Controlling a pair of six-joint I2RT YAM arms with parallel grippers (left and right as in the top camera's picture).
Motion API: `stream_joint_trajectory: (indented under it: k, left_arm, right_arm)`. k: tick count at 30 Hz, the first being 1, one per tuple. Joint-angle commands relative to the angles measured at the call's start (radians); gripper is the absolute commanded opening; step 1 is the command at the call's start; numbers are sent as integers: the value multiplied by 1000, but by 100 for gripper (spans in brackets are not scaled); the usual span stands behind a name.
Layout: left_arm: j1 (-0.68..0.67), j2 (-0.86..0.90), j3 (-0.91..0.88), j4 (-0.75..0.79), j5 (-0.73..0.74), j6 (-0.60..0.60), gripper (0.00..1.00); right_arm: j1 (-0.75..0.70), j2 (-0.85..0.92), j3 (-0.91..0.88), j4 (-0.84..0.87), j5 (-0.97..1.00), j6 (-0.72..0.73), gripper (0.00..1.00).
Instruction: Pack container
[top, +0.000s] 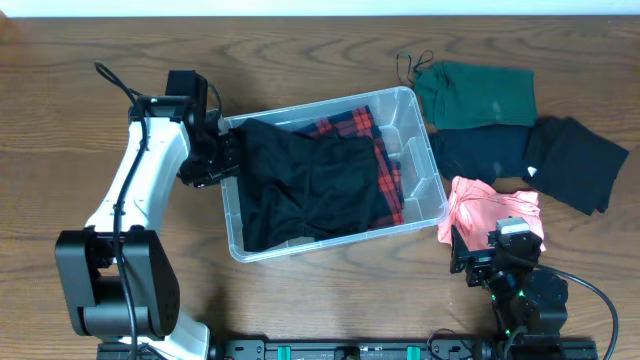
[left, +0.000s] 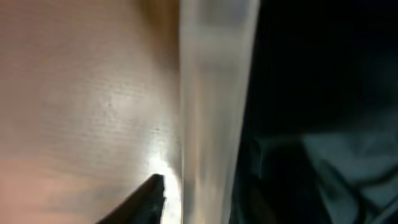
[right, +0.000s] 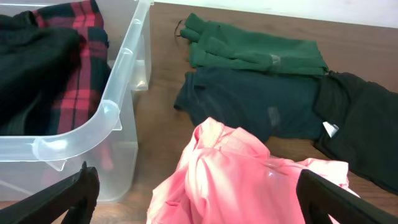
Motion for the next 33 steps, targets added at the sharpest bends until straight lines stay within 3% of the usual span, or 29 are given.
stream_joint_trajectory:
  k: [1, 7, 9, 15, 21, 33]
  left_arm:
    - [9, 5, 1, 42, -92, 124, 36]
    - [28, 5, 1, 156, -134, 270, 14]
    - [34, 5, 1, 199, -134, 295, 11]
    - [35, 5, 1, 317, -134, 385, 10]
    - [36, 5, 1, 375, -134, 391, 10]
    - [44, 25, 1, 441, -146, 278, 10]
  right_arm:
    - [-8, -6, -3, -1, -8, 13, 99]
    - [-8, -6, -3, -1, -8, 13, 99]
    - [-8, -6, -3, -1, -8, 13, 99]
    - [-8, -6, -3, -1, -8, 13, 99]
    - [-8, -6, -3, -1, -8, 13, 99]
    - [-8, -6, -3, -1, -8, 13, 99]
